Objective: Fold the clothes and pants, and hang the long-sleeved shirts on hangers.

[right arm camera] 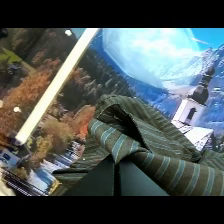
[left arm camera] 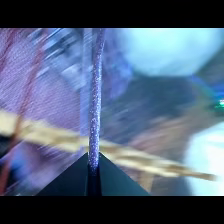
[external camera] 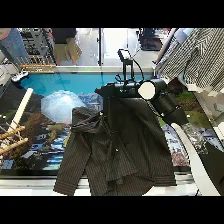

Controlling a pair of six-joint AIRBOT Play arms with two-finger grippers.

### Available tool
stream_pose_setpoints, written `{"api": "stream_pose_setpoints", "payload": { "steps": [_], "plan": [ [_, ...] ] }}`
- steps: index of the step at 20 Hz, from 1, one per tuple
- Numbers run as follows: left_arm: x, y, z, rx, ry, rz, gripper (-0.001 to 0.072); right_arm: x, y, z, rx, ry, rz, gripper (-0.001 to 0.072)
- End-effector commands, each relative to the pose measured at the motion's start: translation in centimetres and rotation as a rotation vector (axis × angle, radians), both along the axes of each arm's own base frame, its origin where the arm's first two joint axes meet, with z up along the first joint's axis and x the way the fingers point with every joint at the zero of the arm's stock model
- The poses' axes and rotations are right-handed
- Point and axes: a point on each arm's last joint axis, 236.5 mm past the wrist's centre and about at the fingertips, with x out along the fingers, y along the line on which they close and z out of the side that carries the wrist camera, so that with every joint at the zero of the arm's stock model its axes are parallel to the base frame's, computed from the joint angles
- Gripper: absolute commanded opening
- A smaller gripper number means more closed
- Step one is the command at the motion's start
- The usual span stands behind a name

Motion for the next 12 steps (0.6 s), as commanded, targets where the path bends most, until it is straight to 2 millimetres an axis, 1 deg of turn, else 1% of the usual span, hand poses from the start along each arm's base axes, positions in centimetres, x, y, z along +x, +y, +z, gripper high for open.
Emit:
{"api": "stream_pose_setpoints", "payload": {
  "steps": [1, 2, 3, 4, 5, 6, 7, 8, 10, 11, 12],
  "plan": [
    [4.4, -6.5, 12.5, 0.029, -0.348, -0.278, 0.0019, -0.6, 0.8, 0.3, 0.035, 0.019, 0.016, 0.0027],
    [5.2, -9.9, 17.7, 0.048, -0.507, -0.416, 0.0018, -0.6, 0.8, 0.3, 0.034, 0.018, 0.016, 0.0026],
    [5.1, -14.4, 23.2, 0.069, -0.699, -0.589, 0.0017, -0.5, 0.7, 0.3, 0.029, 0.013, 0.014, 0.0026],
    [4.2, -18.4, 27.5, 0.103, -0.872, -0.746, 0.0017, -0.2, 0.4, 0.5, 0.013, -0.006, 0.006, 0.0026],
    [2.6, -22.4, 30.2, 0.134, -1.009, -0.911, 0.0017, 0.2, -0.3, 0.8, -0.013, -0.034, -0.008, 0.0026],
    [1.5, -25.6, 30.8, 0.143, -1.066, -1.051, 0.0017, 0.7, -1.3, 1.4, -0.051, -0.077, -0.026, 0.0025],
    [1.0, -28.6, 29.5, 0.131, -1.048, -1.183, 0.0017, 1.4, -2.6, 2.4, -0.091, -0.127, -0.052, 0.0024],
    [1.0, -31.2, 27.4, 0.096, -0.974, -1.289, 0.0017, 2.0, -4.1, 3.5, -0.129, -0.175, -0.081, 0.0024],
    [1.5, -35.9, 21.5, 0.023, -0.763, -1.474, 0.0018, 2.6, -6.8, 5.8, -0.153, -0.232, -0.132, 0.0024],
    [1.6, -38.1, 18.4, -0.008, -0.652, -1.554, 0.0018, 2.7, -8.0, 6.8, -0.154, -0.252, -0.148, 0.0023],
    [1.6, -40.0, 15.7, -0.037, -0.560, -1.624, 0.0018, 2.5, -8.9, 7.8, -0.169, -0.281, -0.150, 0.0023]
  ]
}}
